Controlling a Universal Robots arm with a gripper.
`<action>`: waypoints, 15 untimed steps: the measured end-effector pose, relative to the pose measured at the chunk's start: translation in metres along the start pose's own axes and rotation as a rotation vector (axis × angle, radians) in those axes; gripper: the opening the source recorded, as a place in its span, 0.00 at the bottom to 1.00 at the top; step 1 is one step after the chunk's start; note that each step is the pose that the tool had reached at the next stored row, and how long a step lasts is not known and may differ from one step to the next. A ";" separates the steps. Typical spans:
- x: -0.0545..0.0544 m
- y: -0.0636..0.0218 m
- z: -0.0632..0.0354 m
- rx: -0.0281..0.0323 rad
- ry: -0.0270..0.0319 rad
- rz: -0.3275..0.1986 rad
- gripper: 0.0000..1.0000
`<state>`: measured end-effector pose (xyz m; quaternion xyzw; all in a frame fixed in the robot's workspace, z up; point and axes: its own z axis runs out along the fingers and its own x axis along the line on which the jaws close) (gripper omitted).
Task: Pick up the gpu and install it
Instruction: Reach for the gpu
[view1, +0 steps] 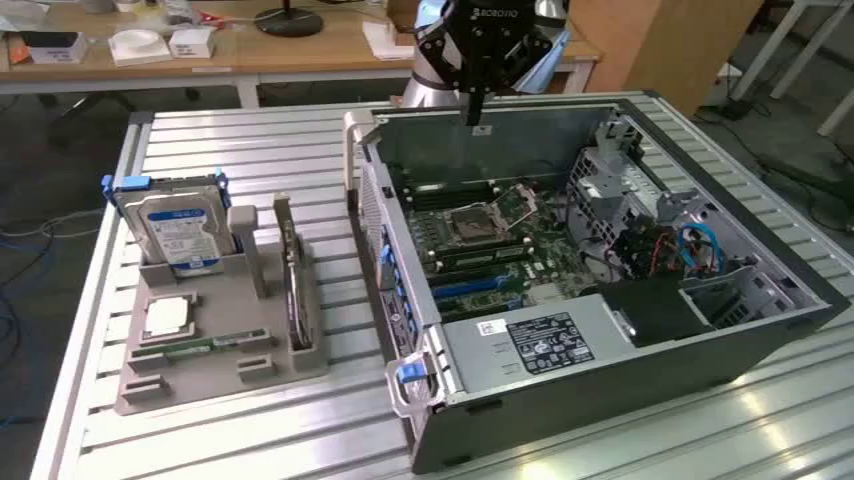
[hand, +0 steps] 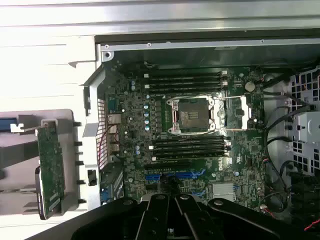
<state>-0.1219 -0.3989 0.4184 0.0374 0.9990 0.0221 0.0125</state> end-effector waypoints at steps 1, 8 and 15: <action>0.000 0.0000 0.0000 0.0001 0.0000 0.000 0.10; 0.000 0.0000 0.0000 0.0000 0.0000 0.000 0.10; 0.011 -0.0008 -0.0003 0.0001 0.0000 0.000 0.10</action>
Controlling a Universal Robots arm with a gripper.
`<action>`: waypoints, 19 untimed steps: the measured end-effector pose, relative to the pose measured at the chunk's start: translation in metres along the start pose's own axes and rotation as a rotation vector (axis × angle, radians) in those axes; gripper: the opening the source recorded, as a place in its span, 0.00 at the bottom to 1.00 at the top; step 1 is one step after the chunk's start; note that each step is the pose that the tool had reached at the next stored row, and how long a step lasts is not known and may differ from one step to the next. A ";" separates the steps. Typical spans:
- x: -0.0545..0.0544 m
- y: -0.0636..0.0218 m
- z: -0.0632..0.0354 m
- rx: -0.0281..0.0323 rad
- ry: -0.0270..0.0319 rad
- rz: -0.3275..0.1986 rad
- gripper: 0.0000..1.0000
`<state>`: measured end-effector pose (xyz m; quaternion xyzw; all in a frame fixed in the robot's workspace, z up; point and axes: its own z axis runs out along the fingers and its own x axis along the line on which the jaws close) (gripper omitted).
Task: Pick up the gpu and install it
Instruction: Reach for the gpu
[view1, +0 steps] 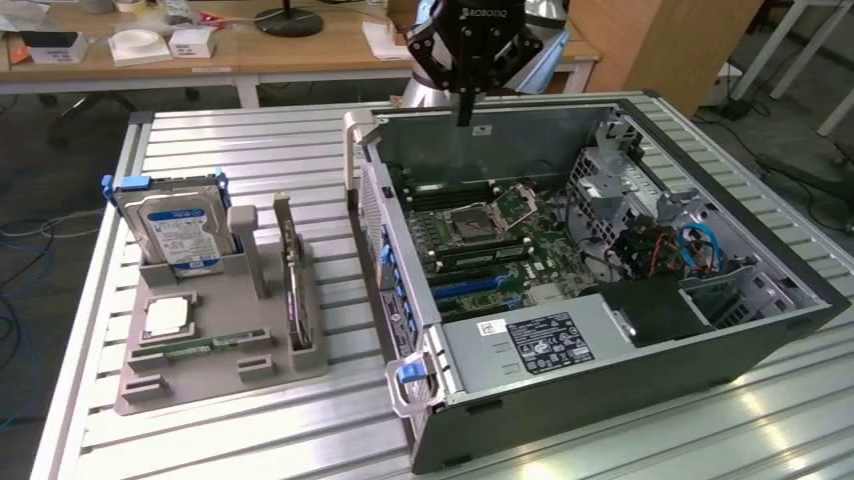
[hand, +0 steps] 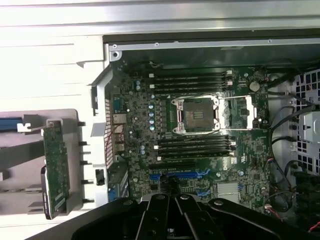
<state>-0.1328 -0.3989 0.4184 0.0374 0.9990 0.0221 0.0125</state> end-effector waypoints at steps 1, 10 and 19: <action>0.003 -0.0002 0.0000 -0.0001 0.0000 0.000 0.10; 0.024 -0.0018 -0.0006 -0.0001 0.0000 0.000 0.10; 0.042 -0.0031 -0.0011 0.0000 0.0000 0.000 0.10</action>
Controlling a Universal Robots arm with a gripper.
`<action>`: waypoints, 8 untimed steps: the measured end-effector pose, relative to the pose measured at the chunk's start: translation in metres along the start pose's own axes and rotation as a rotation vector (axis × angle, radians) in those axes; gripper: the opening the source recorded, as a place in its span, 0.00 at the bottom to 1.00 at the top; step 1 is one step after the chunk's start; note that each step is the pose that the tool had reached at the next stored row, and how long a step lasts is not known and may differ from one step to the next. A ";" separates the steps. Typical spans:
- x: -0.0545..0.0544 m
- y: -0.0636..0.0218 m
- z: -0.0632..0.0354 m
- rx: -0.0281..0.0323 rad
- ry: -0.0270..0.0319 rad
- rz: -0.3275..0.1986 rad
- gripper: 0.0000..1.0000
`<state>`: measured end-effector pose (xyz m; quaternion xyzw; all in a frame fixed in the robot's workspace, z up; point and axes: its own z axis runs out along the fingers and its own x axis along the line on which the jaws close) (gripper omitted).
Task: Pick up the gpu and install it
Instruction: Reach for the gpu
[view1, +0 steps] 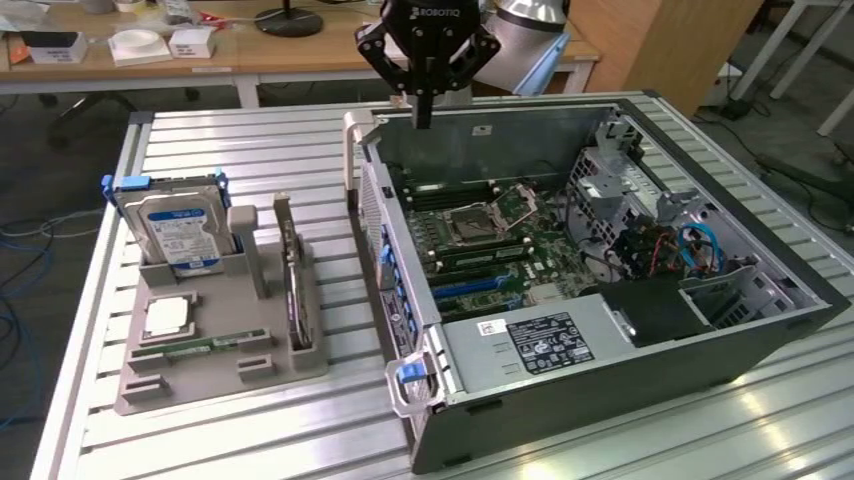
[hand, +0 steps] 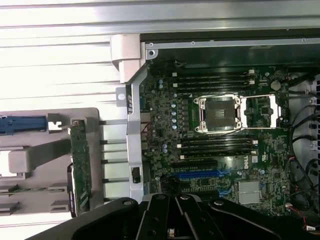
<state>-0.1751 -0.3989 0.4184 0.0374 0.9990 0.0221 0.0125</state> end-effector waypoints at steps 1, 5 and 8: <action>0.002 -0.0001 0.0000 0.0000 0.0000 0.000 0.10; 0.008 -0.0006 -0.0002 0.0000 0.0000 0.000 0.10; 0.013 -0.0010 -0.0003 0.0000 0.0000 0.000 0.10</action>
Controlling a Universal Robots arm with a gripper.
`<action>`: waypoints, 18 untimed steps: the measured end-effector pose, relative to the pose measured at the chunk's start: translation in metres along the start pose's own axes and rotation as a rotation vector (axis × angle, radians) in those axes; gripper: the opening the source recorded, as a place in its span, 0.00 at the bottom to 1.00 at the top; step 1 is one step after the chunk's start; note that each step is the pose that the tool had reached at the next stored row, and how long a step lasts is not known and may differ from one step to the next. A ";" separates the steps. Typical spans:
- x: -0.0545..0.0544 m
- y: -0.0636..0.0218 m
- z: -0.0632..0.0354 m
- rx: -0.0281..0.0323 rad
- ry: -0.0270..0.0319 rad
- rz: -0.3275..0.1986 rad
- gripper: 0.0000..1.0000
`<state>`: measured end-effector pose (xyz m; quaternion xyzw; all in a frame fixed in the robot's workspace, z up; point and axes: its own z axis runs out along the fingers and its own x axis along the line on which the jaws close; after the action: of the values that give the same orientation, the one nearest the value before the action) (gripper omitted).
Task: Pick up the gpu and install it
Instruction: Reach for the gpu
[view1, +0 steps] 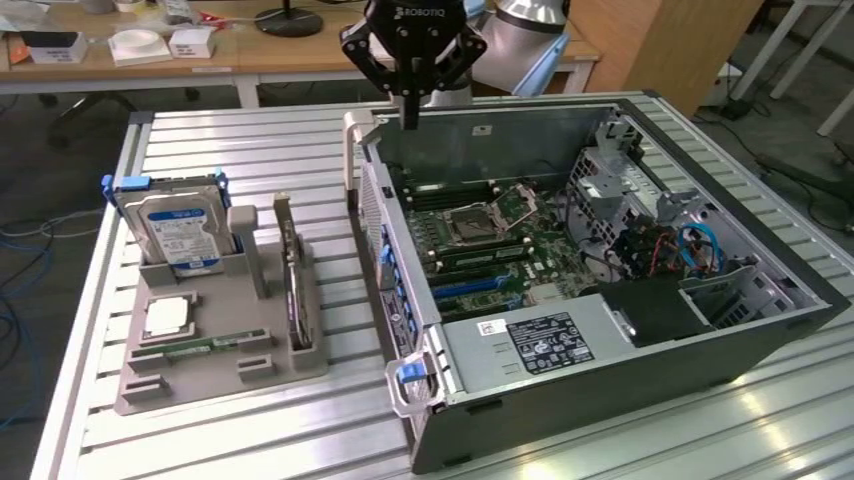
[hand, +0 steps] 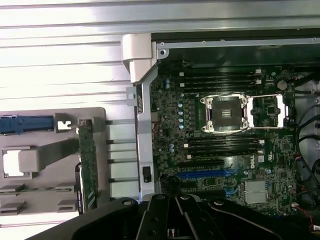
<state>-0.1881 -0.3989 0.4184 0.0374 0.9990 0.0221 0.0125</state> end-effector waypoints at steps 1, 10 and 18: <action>0.001 -0.0001 0.0000 0.0000 0.0000 0.000 0.10; 0.019 -0.0014 -0.0005 0.0000 0.0000 0.000 0.10; 0.034 -0.0025 -0.0009 0.0000 0.0000 0.000 0.10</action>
<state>-0.2224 -0.3989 0.4184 0.0374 0.9990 0.0221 0.0125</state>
